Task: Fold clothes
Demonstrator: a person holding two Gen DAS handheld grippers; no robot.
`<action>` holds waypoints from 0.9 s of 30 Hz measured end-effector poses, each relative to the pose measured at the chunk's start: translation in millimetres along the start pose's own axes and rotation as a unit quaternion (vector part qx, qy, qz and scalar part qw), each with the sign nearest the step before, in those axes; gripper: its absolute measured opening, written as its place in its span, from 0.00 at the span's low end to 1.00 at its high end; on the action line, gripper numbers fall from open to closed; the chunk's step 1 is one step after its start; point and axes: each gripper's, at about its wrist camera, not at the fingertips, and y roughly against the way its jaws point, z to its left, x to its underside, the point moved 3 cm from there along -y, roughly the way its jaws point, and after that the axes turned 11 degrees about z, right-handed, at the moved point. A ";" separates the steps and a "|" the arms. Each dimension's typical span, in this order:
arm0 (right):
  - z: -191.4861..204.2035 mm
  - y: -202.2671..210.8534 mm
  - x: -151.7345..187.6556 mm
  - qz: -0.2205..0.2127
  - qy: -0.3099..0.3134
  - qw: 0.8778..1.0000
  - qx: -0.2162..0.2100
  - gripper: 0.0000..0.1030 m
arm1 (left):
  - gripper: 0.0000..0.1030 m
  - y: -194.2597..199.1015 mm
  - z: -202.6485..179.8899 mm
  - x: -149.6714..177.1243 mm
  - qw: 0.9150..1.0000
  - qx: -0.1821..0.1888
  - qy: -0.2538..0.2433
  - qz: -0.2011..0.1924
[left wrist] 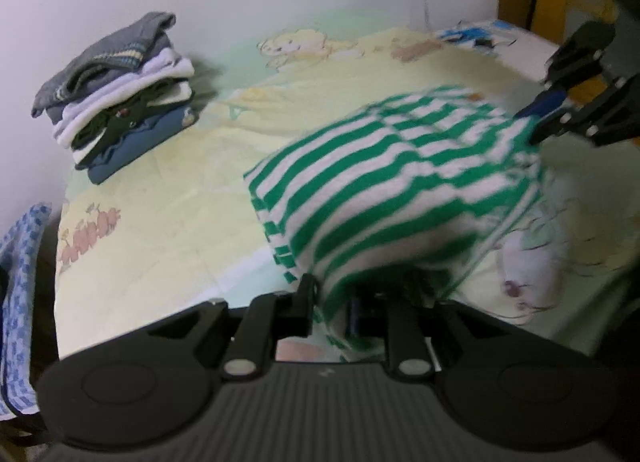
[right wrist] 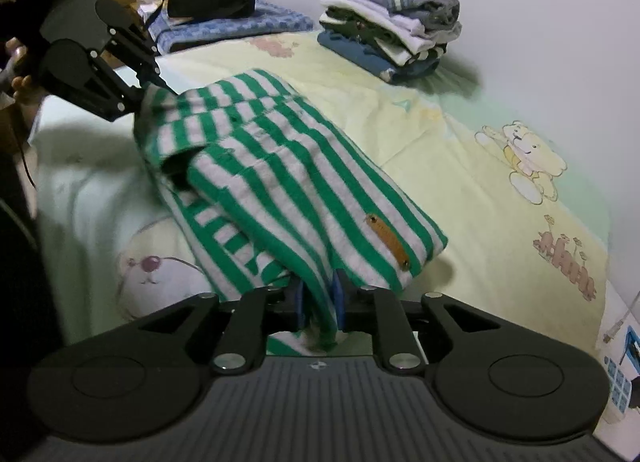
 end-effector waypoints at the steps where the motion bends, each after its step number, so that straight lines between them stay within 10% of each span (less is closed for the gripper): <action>1: 0.4 2.7 1.0 -0.002 -0.006 1.000 -0.001 0.15 | 0.22 8.4 2.8 -0.3 1.000 0.010 -0.001 -0.004; 13: -20.8 26.8 -23.7 -0.098 -0.166 0.980 -0.044 0.22 | 0.29 23.7 23.8 -59.1 0.995 0.033 0.038 -0.084; 22: -9.2 -29.0 -28.8 -0.035 -0.222 0.974 0.025 0.27 | 0.28 -53.1 13.0 -41.1 0.998 0.022 0.049 -0.014; 27: 4.6 -26.6 -13.1 -0.017 -0.228 0.973 0.027 0.28 | 0.26 -48.6 -14.1 -13.3 0.999 0.007 0.034 -0.041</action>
